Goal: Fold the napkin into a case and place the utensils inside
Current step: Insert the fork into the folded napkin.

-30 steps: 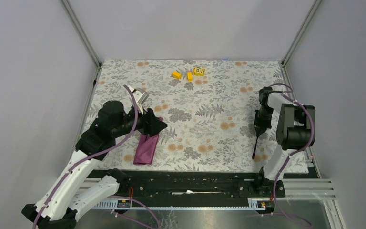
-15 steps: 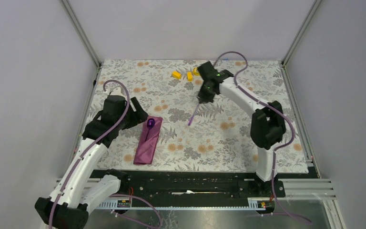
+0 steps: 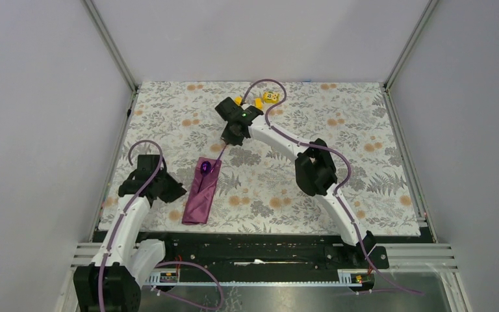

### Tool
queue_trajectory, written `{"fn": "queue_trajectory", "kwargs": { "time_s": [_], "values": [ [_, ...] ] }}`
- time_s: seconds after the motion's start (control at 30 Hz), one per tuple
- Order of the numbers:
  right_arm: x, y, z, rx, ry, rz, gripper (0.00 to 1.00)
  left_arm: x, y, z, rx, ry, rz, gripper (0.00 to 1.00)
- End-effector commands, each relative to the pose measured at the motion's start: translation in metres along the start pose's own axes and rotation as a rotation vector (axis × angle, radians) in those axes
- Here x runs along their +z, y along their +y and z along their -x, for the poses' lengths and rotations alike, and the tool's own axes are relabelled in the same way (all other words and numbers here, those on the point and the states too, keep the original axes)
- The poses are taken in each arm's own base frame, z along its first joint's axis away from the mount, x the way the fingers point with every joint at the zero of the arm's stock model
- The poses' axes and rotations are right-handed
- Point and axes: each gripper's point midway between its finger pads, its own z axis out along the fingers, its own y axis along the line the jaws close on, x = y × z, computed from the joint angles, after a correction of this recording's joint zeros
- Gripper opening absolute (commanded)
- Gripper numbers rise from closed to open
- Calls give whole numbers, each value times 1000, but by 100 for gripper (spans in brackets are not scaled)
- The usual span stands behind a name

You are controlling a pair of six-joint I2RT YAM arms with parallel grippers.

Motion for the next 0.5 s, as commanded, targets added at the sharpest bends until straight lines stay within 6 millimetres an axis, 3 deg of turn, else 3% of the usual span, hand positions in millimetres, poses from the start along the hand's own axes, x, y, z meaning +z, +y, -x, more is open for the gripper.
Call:
{"fn": "queue_trajectory", "kwargs": {
  "time_s": [0.0, 0.47],
  "values": [
    [-11, 9, 0, -48, -62, 8, 0, 1, -3, -7, -58, 15, -42, 14],
    [-19, 14, -39, -186, -76, -2, 0, 26, 38, -43, -181, 160, 143, 8]
  ]
}}
